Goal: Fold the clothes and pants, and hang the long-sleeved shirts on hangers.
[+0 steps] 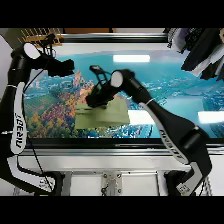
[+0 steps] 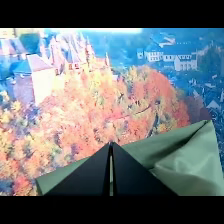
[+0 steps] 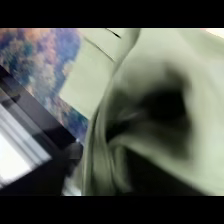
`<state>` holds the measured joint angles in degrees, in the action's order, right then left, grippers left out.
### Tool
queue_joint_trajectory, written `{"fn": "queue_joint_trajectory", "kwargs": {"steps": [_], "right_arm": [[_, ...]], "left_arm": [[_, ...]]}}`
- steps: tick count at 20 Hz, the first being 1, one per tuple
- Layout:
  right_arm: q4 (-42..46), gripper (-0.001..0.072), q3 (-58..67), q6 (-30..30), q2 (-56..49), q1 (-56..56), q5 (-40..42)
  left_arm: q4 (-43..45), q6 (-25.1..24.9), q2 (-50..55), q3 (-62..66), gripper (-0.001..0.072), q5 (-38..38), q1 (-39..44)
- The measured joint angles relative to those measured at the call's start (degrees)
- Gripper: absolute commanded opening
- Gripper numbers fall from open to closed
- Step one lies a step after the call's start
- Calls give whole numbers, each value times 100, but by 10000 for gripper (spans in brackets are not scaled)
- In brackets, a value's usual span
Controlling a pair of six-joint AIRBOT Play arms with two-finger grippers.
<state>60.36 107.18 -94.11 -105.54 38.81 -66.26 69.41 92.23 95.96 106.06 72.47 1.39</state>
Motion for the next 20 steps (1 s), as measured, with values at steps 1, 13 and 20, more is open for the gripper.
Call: {"fn": "queue_joint_trajectory", "kwargs": {"steps": [1,13,20], "right_arm": [[-144,720,0,70,-179,157,343],[-271,720,-2065,1255,1228,-1080,1008],[-831,720,-3998,1637,1287,-3211,601]], "left_arm": [[0,-17,-66,0,6,24,-83],[7,-175,-1495,-1628,6,-433,-153],[2,-275,-2306,-3287,6,-916,627]]}}
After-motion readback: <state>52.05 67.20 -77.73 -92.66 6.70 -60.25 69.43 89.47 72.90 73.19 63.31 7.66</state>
